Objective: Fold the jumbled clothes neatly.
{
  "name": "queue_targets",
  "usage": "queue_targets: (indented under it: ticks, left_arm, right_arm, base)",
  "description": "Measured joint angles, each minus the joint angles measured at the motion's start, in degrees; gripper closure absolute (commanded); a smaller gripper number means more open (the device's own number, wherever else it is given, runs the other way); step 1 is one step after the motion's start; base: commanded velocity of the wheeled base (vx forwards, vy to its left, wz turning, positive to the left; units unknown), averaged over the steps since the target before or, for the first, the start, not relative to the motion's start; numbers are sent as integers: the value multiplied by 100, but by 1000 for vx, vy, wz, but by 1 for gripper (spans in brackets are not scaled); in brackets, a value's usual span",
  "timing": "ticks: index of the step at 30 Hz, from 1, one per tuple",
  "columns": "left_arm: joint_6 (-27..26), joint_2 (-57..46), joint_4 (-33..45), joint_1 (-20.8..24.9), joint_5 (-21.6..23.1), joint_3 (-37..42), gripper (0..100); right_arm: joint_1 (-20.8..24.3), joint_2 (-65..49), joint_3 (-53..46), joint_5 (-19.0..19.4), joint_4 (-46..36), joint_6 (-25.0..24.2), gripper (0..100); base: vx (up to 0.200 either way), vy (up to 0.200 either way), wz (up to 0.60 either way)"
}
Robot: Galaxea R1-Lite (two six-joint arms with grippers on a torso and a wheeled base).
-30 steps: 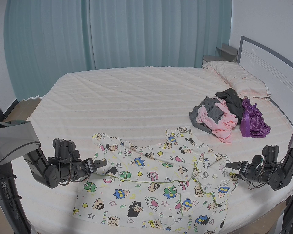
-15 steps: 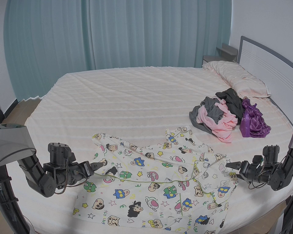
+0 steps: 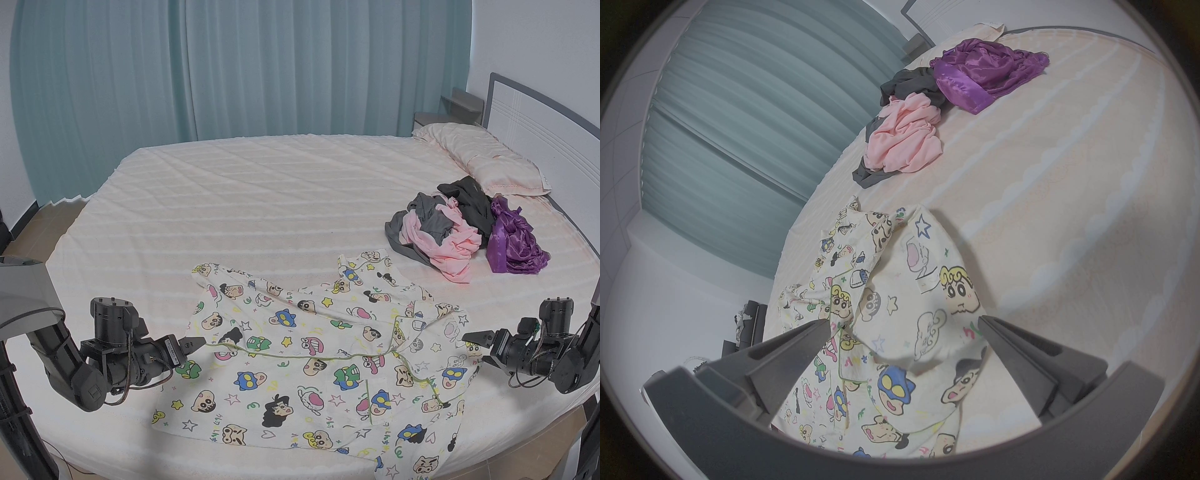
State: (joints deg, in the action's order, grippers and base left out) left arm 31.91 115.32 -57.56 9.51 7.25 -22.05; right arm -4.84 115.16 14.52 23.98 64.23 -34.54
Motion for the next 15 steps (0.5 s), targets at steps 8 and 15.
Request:
queue_targets:
  ticks: [8,15]
  left_arm:
    - [-12,113,-106,-37,-154,-143,0]
    - [-244,321,-174,-98,-257,-241,0]
  right_arm:
    - [2,0,-2,0,0,-6,0]
    - [0,-1,-2,0,0,-11,0]
  base:
    - [0,0,0]
    - [0,0,0]
